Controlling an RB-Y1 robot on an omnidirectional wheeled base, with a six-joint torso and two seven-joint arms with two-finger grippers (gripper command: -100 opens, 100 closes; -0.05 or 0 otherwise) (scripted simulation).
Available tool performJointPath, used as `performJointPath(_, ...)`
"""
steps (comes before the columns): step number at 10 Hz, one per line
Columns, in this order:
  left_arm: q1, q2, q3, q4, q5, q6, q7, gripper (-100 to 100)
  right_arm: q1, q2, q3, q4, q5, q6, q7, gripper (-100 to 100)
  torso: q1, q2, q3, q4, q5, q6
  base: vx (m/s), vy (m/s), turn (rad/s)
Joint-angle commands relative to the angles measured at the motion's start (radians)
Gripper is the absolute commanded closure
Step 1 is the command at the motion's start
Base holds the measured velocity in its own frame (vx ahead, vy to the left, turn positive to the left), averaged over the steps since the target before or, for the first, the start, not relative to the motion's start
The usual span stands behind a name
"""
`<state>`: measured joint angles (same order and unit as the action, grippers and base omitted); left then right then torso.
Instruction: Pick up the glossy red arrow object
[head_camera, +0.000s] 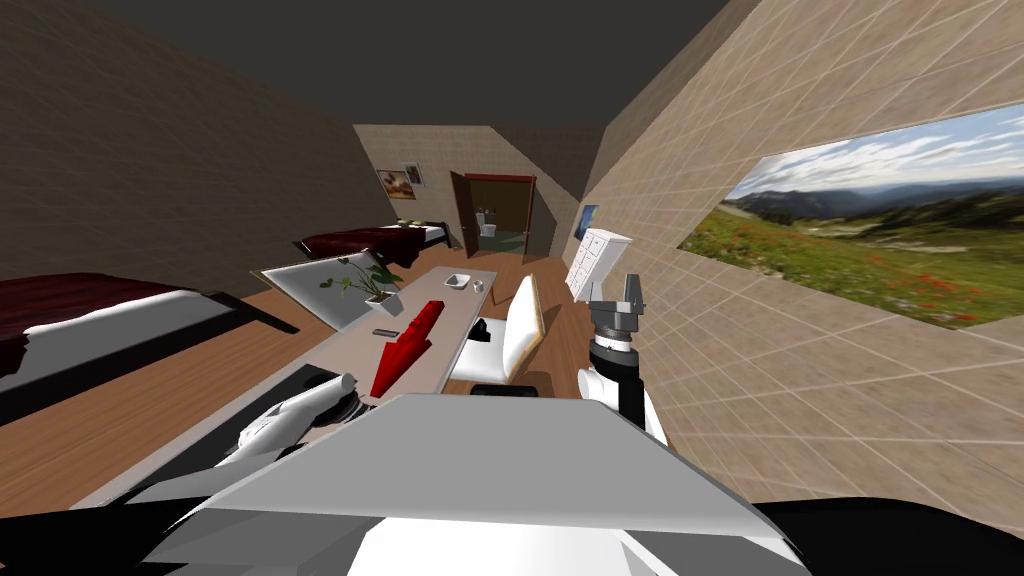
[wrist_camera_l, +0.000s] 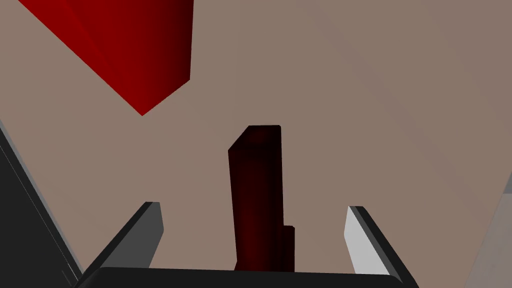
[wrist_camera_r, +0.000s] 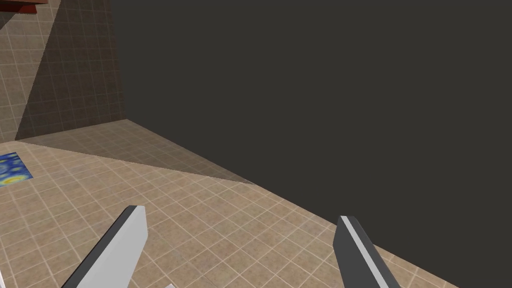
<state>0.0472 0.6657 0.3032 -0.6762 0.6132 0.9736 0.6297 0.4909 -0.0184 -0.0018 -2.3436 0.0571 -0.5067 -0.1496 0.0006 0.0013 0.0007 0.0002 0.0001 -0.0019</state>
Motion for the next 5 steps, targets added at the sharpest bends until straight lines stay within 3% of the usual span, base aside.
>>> performJointPath(1, 0.017, 0.001, 0.011, 0.012, -0.001, 0.038, 0.009, -100, 0.0, 0.0, 0.0, 0.0, 0.0, 0.0, 0.0, 0, 0.0, 0.0, 0.0, 0.0, 0.0, 0.0, 0.002, 0.027, -0.035)
performJointPath(5, 0.018, 0.004, 0.017, 0.037, -0.002, 0.06, 0.008, -100, 0.0, 0.0, 0.0, 0.0, 0.0, 0.0, 0.0, 0, -0.001, 0.0, 0.0, 0.0, 0.0, 0.0, 0.001, 0.02, -0.019)
